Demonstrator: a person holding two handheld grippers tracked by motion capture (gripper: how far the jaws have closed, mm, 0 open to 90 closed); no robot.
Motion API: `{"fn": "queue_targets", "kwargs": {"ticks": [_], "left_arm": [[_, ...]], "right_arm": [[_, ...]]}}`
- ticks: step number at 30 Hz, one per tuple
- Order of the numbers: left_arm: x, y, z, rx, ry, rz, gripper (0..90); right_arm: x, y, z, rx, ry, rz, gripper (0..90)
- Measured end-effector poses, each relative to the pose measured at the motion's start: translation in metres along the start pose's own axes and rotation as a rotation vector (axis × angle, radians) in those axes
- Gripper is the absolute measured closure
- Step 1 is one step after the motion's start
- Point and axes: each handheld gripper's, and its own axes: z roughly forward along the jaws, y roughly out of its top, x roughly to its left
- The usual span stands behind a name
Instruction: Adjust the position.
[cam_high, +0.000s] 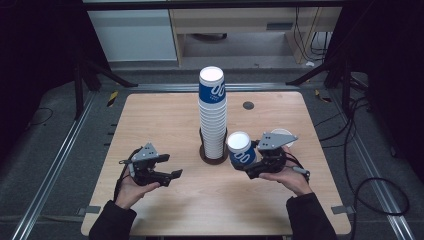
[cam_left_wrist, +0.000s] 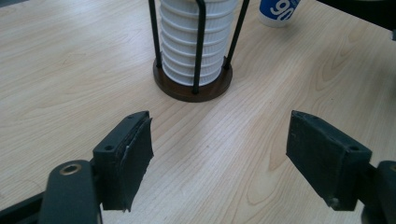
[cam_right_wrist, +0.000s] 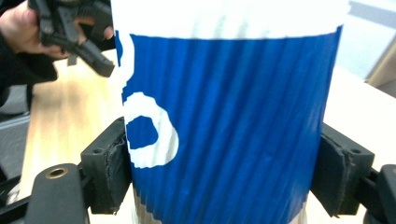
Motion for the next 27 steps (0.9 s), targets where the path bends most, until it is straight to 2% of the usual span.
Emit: {"fn": "queue_targets", "kwargs": {"ticks": [4,5,7,17,21,27], "left_arm": [[-0.002,0.002,-0.002,-0.009,-0.015,0.002,21.9],[-0.004,0.003,-0.003,-0.013,-0.028,0.008,21.8],[-0.004,0.003,-0.003,-0.014,-0.034,0.010,21.5],[-0.014,0.009,-0.001,0.000,-0.080,0.057,20.5],[-0.018,0.011,0.000,0.000,-0.112,0.072,19.6],[-0.025,0.014,0.005,0.025,-0.153,0.101,18.4]], "right_arm": [[0.003,-0.001,0.010,0.028,0.031,-0.020,19.8],[0.007,-0.003,0.017,0.058,0.051,-0.045,19.8],[0.009,-0.004,0.022,0.074,0.059,-0.066,19.8],[0.016,-0.006,0.041,0.119,0.131,-0.101,19.9],[0.020,-0.009,0.057,0.158,0.174,-0.133,19.9],[0.026,-0.012,0.072,0.206,0.210,-0.152,19.9]]}}
